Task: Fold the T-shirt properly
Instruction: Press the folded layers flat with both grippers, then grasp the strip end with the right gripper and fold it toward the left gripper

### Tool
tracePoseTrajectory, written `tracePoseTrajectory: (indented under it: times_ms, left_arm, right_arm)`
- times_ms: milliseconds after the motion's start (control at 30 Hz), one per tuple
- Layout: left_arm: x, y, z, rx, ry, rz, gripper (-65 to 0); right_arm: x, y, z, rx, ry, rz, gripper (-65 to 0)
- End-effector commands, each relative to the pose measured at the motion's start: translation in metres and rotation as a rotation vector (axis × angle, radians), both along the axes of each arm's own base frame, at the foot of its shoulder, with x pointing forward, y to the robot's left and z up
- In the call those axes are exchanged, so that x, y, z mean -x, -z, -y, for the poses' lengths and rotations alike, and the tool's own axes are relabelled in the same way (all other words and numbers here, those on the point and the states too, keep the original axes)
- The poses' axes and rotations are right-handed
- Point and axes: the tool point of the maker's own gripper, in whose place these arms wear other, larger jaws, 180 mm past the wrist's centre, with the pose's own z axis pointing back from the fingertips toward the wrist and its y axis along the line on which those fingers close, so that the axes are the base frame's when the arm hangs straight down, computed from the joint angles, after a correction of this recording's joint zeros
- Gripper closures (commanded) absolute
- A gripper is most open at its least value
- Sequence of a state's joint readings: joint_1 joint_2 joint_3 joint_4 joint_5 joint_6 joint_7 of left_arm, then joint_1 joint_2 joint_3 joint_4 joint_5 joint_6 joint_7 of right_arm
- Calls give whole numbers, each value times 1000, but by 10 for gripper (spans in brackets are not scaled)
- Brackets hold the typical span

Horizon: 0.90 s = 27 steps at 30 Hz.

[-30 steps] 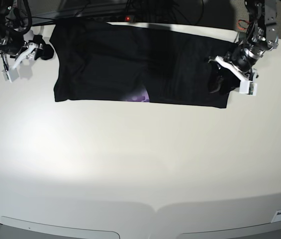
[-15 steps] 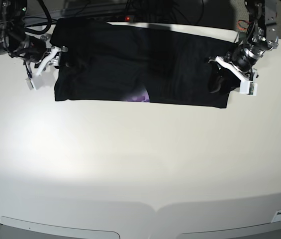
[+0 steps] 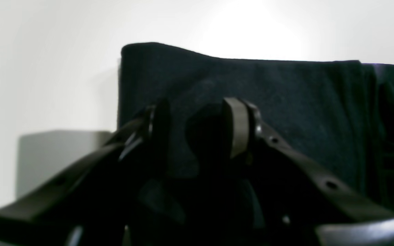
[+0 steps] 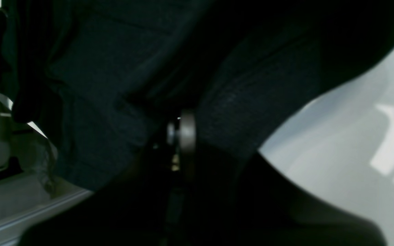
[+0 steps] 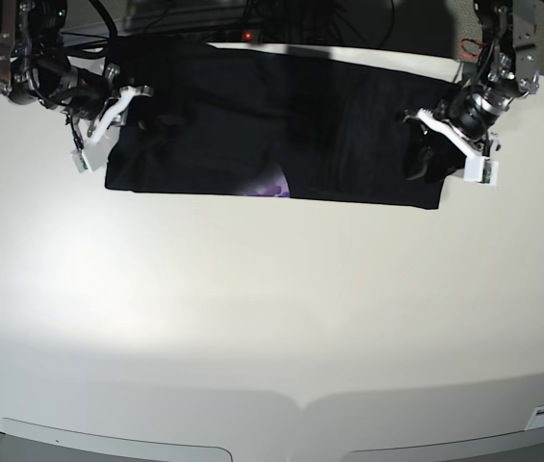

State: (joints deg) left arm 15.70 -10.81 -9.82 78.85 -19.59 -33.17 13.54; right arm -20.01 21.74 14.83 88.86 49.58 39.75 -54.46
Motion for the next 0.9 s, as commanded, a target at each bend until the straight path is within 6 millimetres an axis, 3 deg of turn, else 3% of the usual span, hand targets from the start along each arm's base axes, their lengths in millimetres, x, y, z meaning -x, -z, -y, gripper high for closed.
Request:
tracePoseTrajectory:
  times_ms: [0,200,367,467,667,867]
  left_arm:
    - [11,14,-9,-55,8,-77,-244]
    - [12,14,-7,-45,13,-76,-244]
    - [15,0,16,67,105,-39,-244]
    - [13,-4,17,108,87,-29,-244]
    - [17,2,17,70,109,-50,-244]
    - [17,2,17,67,110,-52,-244]
  right_arm:
    - [-7,-5,5,16,-2,34,0]
    - [-21,-11,36,99,69,104,0]
    - [-30,-25,70,138,166,149,0]
    - [-32,-31,75,143,175,162,0]
    - [-40,-62,38,33,123,226,0]
    - [-40,-97,-28,-113,20,305,0]
